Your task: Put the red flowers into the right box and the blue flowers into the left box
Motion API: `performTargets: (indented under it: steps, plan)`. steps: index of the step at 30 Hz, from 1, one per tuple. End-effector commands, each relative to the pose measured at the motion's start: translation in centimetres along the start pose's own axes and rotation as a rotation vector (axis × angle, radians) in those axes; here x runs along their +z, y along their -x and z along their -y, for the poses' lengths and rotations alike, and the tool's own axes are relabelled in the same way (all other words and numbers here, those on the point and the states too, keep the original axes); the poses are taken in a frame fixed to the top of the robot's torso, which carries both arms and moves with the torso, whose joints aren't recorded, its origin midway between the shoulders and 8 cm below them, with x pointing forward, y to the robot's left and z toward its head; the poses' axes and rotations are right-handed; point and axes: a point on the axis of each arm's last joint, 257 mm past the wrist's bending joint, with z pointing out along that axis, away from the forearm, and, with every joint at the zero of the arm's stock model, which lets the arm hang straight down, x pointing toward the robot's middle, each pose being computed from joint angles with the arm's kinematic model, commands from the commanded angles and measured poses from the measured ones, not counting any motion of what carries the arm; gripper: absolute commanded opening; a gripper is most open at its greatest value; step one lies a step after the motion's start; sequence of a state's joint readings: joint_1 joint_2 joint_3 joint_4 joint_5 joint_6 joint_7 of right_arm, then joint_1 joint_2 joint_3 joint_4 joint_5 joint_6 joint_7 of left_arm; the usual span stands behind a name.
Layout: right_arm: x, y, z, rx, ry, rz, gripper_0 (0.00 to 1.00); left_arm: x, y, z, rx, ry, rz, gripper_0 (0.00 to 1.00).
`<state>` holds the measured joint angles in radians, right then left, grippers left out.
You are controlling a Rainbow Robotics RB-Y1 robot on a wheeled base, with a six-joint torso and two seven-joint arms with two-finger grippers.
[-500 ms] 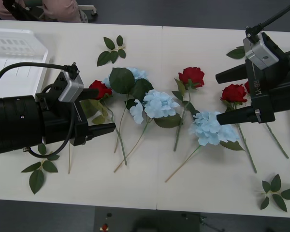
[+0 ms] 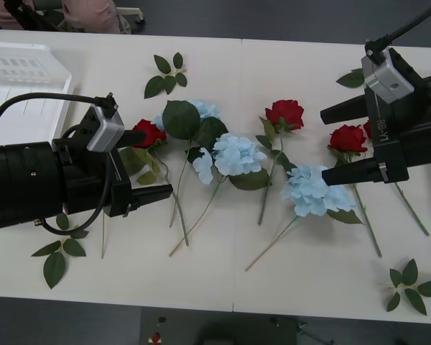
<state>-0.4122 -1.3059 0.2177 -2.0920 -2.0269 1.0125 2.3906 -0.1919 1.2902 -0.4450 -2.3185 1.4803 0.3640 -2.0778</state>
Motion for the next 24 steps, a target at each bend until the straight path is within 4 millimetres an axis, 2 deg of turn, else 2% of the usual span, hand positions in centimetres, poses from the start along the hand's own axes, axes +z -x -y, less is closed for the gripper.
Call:
performTargets:
  steps: [1, 14, 15, 19, 22, 23, 24]
  plan:
    - [-0.6, 0.8, 0.2, -0.060, -0.013, -0.005, 1.00, -0.1, 1.1, 0.8, 0.055, -0.015, 0.015, 1.00]
    - [-0.6, 0.8, 0.2, -0.060, -0.013, -0.005, 1.00, -0.1, 1.1, 0.8, 0.055, -0.015, 0.015, 1.00]
    - [1.3, -2.1, -1.5, 0.030, 0.042, -0.006, 1.00, -0.1, 1.1, 0.8, 0.055, -0.015, 0.015, 1.00]
    - [0.9, -2.5, -1.1, 0.078, 0.040, -0.012, 1.00, -0.1, 1.1, 0.8, 0.055, -0.015, 0.015, 1.00]
    - [-1.3, -3.9, 1.0, 0.201, 0.002, -0.093, 1.00, -0.1, 1.1, 0.8, 0.055, -0.015, 0.015, 1.00]
    - [-1.8, -4.2, 1.3, 0.231, -0.004, -0.115, 1.00, 0.5, -0.5, 2.1, -0.019, -0.036, 0.013, 1.00]
    - [-2.7, -5.2, 1.9, 0.324, -0.015, -0.168, 1.00, 0.6, -0.6, 2.3, -0.034, -0.039, 0.015, 1.00]
